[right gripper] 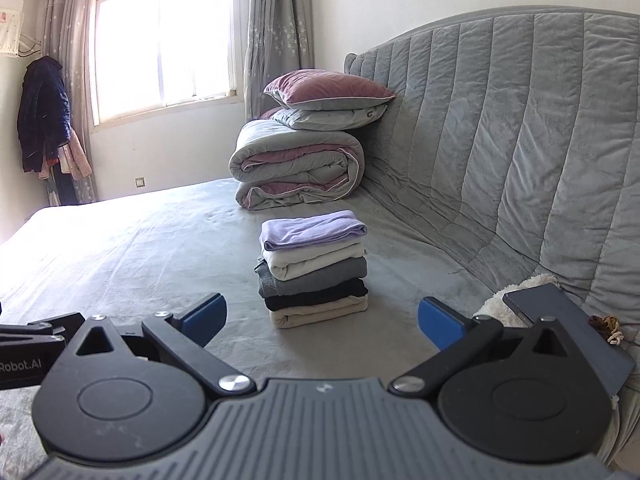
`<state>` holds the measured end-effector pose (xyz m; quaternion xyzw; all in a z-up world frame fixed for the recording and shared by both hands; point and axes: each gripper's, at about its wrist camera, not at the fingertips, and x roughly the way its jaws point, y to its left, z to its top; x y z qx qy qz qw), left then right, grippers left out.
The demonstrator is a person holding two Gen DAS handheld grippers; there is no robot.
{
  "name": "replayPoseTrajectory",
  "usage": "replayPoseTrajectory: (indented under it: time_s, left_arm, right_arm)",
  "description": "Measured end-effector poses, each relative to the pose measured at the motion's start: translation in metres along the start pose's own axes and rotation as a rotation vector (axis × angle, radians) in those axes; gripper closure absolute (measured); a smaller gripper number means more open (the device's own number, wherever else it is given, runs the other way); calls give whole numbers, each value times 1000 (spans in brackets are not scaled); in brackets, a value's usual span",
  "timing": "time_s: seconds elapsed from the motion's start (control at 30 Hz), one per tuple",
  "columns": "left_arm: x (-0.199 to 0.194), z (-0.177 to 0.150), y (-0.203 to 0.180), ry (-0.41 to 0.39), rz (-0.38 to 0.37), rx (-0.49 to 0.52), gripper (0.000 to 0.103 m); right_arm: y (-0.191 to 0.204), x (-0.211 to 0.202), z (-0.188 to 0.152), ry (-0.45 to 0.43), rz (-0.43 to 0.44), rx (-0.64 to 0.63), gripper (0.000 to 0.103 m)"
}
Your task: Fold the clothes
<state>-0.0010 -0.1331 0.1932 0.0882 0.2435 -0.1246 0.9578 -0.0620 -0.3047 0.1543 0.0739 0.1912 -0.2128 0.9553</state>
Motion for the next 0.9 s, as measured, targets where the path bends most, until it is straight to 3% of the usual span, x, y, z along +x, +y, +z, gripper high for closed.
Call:
replayPoseTrajectory:
  time_s: [0.4,0.9]
  left_arm:
    - [-31,-44,16,-12,9,9,1]
    - [-36,-62,22,-7,-4,7,1]
  right_arm:
    - [23,-38,-37,-41,8,-23,0]
    - [37,-55,-59,-56,-15,-27,0]
